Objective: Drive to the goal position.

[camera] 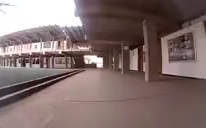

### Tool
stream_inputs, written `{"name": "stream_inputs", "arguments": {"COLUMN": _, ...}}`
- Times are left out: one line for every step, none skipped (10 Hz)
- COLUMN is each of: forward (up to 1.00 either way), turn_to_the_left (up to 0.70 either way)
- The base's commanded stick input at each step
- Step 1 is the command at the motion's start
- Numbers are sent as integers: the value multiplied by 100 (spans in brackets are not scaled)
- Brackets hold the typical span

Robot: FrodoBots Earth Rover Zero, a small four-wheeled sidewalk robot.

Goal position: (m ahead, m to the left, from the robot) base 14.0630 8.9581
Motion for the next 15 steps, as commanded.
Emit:
{"name": "stream_inputs", "arguments": {"forward": 50, "turn_to_the_left": 0}}
{"name": "stream_inputs", "arguments": {"forward": 50, "turn_to_the_left": 0}}
{"name": "stream_inputs", "arguments": {"forward": 50, "turn_to_the_left": 0}}
{"name": "stream_inputs", "arguments": {"forward": 50, "turn_to_the_left": 0}}
{"name": "stream_inputs", "arguments": {"forward": 50, "turn_to_the_left": 0}}
{"name": "stream_inputs", "arguments": {"forward": 50, "turn_to_the_left": 0}}
{"name": "stream_inputs", "arguments": {"forward": 50, "turn_to_the_left": 0}}
{"name": "stream_inputs", "arguments": {"forward": 50, "turn_to_the_left": 0}}
{"name": "stream_inputs", "arguments": {"forward": 50, "turn_to_the_left": 0}}
{"name": "stream_inputs", "arguments": {"forward": 50, "turn_to_the_left": 0}}
{"name": "stream_inputs", "arguments": {"forward": 50, "turn_to_the_left": 0}}
{"name": "stream_inputs", "arguments": {"forward": 50, "turn_to_the_left": 0}}
{"name": "stream_inputs", "arguments": {"forward": 50, "turn_to_the_left": 2}}
{"name": "stream_inputs", "arguments": {"forward": 50, "turn_to_the_left": 21}}
{"name": "stream_inputs", "arguments": {"forward": 50, "turn_to_the_left": 50}}
